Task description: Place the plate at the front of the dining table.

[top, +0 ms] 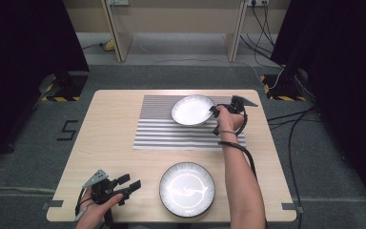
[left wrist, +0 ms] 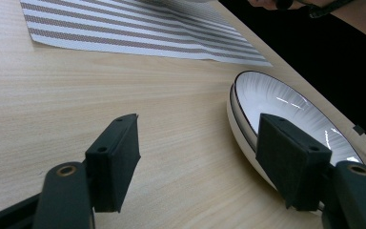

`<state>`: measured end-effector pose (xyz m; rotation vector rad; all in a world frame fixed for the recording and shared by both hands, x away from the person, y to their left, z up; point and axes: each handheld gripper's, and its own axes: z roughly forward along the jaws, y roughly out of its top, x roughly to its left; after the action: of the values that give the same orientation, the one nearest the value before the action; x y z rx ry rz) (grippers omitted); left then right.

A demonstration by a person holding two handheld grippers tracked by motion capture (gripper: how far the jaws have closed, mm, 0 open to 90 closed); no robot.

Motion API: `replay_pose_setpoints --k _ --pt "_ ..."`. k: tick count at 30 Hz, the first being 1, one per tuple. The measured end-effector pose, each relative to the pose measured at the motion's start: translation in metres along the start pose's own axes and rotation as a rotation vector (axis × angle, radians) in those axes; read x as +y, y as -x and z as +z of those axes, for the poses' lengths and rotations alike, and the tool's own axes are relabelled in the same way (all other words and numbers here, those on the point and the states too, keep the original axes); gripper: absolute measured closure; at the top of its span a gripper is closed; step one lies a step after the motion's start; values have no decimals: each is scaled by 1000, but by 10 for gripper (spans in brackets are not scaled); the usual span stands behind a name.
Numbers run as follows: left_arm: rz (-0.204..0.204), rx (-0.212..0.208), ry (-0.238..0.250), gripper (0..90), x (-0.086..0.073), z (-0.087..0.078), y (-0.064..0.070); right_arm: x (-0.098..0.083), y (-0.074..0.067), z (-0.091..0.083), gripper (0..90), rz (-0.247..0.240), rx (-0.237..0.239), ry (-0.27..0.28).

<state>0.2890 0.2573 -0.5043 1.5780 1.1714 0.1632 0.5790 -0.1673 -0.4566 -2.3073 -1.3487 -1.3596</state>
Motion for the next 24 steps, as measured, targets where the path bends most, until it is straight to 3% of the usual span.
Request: replay_pose_setpoints --k 24 --pt "1 0 -3 308 -1 1 0 -3 14 11 767 0 -30 -18"
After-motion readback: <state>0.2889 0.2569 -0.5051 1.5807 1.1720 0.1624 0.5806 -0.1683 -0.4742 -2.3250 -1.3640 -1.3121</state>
